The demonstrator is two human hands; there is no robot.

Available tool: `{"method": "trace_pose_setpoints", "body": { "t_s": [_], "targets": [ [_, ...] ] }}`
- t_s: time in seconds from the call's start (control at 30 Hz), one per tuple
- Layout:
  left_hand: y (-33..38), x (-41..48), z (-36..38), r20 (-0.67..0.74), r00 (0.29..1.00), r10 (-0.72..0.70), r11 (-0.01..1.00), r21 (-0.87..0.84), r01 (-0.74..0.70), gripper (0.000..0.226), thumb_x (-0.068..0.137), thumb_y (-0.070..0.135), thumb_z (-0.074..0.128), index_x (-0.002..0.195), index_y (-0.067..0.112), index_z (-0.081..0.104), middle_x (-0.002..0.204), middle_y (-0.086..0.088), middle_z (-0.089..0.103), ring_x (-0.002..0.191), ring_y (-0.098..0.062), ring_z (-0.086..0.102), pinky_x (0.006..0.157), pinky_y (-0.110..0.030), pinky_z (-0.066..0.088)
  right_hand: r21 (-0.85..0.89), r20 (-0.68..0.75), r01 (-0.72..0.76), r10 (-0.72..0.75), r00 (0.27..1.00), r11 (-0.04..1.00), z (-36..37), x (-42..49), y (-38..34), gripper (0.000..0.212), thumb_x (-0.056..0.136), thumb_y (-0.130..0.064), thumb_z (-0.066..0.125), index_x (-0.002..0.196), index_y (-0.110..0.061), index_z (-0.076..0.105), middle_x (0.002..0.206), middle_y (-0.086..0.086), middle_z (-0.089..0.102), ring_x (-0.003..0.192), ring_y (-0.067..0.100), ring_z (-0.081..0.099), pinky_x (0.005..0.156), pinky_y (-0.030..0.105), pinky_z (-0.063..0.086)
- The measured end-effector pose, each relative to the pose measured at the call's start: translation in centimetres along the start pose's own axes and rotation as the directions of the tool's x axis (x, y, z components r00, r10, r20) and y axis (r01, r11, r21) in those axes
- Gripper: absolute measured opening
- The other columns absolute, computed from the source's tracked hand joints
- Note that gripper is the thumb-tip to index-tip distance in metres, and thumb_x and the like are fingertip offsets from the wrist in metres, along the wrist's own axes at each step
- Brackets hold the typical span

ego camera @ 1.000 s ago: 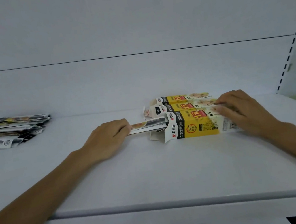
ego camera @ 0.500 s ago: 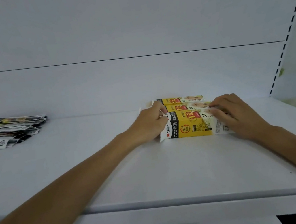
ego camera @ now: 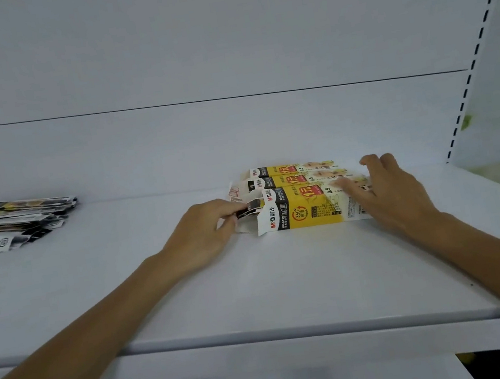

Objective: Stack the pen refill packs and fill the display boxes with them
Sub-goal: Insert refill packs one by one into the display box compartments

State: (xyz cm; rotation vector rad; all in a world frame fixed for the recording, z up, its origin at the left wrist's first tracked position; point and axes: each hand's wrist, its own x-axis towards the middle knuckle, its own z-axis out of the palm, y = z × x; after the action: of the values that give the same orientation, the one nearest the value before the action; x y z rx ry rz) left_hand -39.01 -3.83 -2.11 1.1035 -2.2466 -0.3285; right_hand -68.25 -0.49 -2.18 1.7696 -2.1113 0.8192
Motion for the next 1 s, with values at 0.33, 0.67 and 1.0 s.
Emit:
{"method": "trace_pose_setpoints", "body": {
  "t_s": [0.33,0.67,1.0],
  "targets": [
    [1.0,1.0,-0.3,-0.153,0.966,-0.209,0.947,-0.277,0.162,0.034,0.085,-0.004,0.043,0.093,0.025,0.059,0.099,0.014,0.063,0.097,-0.005,0.057,0.066,-0.005,0.038,0.073,-0.049,0.17,-0.167,0.985,0.983,0.0,-0.9,0.4,0.048,0.085,-0.054,0.04,0.097,-0.009,0.05,0.103,0.004,0.043,0.076,0.029,0.057,0.058,0.032,0.04],
    [1.0,0.7,0.6,-0.03,0.983,-0.183,0.954,-0.248,0.17,0.028,0.082,0.014,0.049,0.102,0.029,0.061,0.109,0.014,0.058,0.103,-0.003,0.047,0.074,-0.01,0.035,0.132,0.002,0.162,-0.163,0.987,0.978,-0.1,-1.1,0.3,0.039,0.09,-0.047,0.042,0.099,-0.011,0.051,0.099,-0.004,0.04,0.076,0.019,0.05,0.062,0.029,0.036],
    [1.2,0.5,1.2,0.056,0.995,-0.084,0.981,-0.169,0.092,0.037,0.079,0.03,0.044,0.108,0.026,0.066,0.101,0.01,0.063,0.093,-0.011,0.053,0.067,-0.01,0.035,0.071,-0.023,0.17,-0.168,0.985,0.983,0.1,-1.0,0.2,0.041,0.088,-0.051,0.038,0.098,-0.013,0.05,0.098,-0.006,0.04,0.075,0.018,0.047,0.061,0.029,0.034]
  ]
}}
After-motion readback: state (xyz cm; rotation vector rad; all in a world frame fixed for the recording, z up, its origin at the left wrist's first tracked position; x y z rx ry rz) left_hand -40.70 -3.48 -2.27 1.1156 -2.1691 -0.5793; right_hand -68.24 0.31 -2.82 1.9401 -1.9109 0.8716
